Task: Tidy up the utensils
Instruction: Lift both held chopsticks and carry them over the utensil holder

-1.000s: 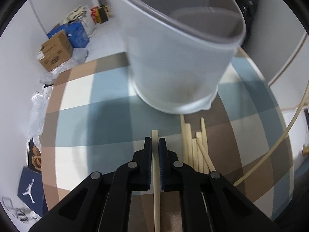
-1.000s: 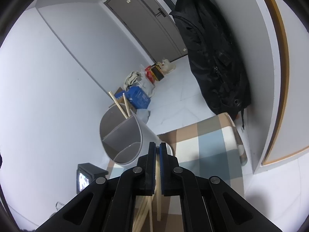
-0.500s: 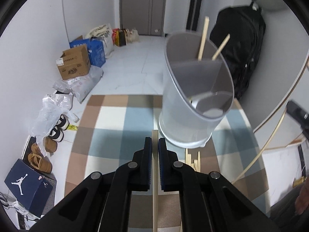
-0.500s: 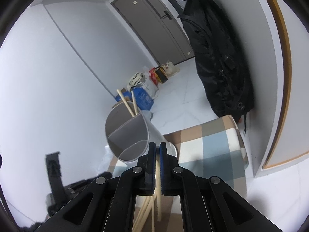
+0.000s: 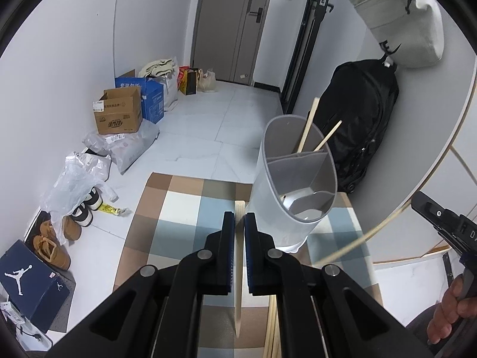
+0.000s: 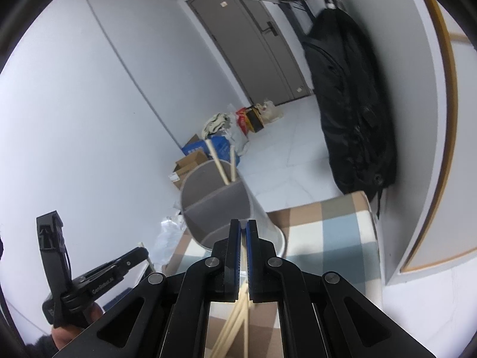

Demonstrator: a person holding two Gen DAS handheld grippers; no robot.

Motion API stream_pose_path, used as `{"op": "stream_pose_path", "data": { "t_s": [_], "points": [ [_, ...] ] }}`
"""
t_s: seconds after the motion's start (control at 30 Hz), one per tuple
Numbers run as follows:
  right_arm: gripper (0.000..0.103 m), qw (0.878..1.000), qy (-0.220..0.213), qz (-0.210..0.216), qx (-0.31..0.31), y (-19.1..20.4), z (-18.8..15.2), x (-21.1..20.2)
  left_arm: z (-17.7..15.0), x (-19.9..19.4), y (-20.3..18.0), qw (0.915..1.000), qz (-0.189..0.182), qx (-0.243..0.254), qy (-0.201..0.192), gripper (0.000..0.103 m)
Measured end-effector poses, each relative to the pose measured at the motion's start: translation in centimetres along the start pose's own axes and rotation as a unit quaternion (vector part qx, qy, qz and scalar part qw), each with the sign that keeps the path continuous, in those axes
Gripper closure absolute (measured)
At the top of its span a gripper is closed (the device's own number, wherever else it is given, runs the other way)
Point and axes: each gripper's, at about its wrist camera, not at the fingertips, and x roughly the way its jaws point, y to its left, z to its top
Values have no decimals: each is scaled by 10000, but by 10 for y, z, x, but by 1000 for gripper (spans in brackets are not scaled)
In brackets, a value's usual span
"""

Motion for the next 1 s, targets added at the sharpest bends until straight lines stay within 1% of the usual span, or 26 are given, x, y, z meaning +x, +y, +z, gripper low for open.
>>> {"op": "stream_pose_path", "data": {
  "t_s": [0.33, 0.53, 0.73, 1.0],
  "points": [
    [100, 9989, -215, 211, -361, 37, 22, -10, 26, -30, -9, 9986, -187, 233, -426, 101],
    [100, 9978, -331, 335, -468, 50, 39, -13, 47, -45, -15, 9973, -250, 311, -616, 101],
    [100, 9968, -457, 429, -487, 58, 65, -15, 68, -57, -24, 9956, -369, 442, -743, 101],
    [100, 9931, -661, 448, -857, 77, 108, -7, 100, -67, -37, 9920, -531, 640, -945, 101]
  ]
}}
